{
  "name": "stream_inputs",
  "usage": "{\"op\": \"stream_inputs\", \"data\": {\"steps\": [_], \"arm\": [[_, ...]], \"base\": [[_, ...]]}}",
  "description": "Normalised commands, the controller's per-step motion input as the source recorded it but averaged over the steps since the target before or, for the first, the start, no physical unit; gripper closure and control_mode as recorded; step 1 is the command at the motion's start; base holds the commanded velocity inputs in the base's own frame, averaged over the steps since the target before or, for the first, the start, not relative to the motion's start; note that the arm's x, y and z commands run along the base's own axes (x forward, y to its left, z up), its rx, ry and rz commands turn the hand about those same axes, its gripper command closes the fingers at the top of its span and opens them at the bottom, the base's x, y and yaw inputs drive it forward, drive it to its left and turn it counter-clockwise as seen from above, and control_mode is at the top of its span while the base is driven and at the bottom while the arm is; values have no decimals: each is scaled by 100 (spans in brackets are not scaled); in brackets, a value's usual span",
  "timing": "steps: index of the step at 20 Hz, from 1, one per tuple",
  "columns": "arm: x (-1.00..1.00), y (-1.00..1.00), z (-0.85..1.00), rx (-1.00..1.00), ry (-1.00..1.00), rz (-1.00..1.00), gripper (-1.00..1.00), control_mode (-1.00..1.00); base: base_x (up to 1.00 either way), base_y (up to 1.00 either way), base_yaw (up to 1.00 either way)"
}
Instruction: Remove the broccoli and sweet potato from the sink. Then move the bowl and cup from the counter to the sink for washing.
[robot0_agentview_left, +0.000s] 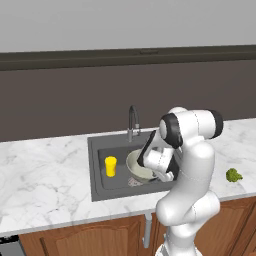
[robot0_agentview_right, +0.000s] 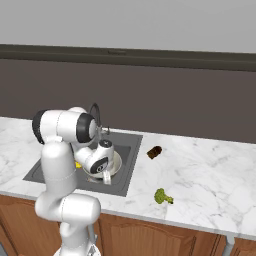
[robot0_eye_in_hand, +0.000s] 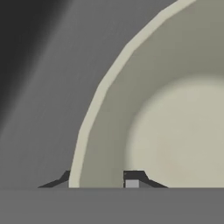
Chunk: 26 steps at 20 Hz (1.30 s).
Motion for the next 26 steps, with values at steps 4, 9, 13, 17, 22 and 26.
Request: {"op": "stream_inputs", "data": {"steps": [4, 9, 13, 17, 22, 26], "arm": [[10, 0, -2, 0, 0, 5, 100, -100], [3, 0, 0, 0, 0, 6, -100, -100], [0, 0, 5, 0, 0, 5, -100, -100], [0, -1, 8, 0, 0, 4, -100, -100], [-1, -1, 17, 0, -2, 6, -100, -100], [-2, -2, 25, 0, -1, 7, -100, -100]], "base": [[0, 0, 0], [0, 0, 0], [0, 0, 0], [0, 0, 0], [0, 0, 0], [0, 0, 0]]}}
